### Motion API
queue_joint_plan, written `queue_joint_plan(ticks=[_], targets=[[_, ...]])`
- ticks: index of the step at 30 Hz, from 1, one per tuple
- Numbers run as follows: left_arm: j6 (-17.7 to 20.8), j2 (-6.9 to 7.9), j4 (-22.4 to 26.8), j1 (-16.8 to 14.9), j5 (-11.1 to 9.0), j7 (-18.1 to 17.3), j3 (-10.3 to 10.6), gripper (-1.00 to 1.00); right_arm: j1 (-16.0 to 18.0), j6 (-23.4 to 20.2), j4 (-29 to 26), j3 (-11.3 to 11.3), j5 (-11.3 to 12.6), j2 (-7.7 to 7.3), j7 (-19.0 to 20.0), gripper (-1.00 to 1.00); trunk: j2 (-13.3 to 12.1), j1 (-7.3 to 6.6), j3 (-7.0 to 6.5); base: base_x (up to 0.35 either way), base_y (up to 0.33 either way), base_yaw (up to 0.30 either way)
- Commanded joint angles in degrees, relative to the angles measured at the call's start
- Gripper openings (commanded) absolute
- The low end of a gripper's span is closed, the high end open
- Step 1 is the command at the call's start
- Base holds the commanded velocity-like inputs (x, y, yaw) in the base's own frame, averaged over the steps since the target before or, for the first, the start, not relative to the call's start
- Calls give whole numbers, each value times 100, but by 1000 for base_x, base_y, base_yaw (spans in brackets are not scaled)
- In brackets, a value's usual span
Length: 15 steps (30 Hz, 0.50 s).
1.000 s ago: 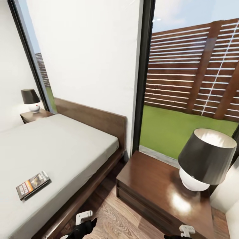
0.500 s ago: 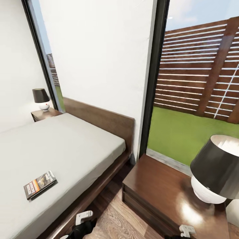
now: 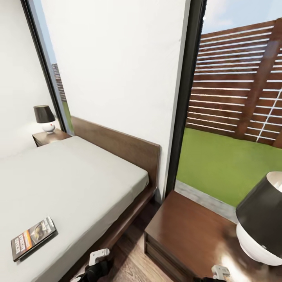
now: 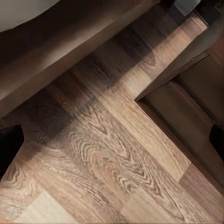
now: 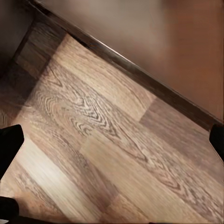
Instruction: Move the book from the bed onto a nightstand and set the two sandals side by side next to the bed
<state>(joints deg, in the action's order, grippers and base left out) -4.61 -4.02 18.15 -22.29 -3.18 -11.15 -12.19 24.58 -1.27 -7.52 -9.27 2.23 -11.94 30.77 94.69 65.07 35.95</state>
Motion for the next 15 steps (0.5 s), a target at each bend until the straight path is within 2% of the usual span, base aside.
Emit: queue_joint_plan(ticks=[1,7,11,15], targets=[[-5,-3,-5,-4,-33,-36,-29,100,3,-13,3,-19,23,-1,26,100,2,3,6,326,0,0],[-5,-3,-5,-4,-33,-36,-29,100,3,-13,5,-21,23,-1,26,100,2,3,6,326,0,36],[-5,-3,-5,-4,-32,-36,-29,100,3,-13,5,-20,23,-1,26,100,2,3,6,229,0,234],[-5,-3,-5,-4,-34,-36,-29,100,3,-13,5,-18,23,-1,26,100,2,3,6,45,0,276]])
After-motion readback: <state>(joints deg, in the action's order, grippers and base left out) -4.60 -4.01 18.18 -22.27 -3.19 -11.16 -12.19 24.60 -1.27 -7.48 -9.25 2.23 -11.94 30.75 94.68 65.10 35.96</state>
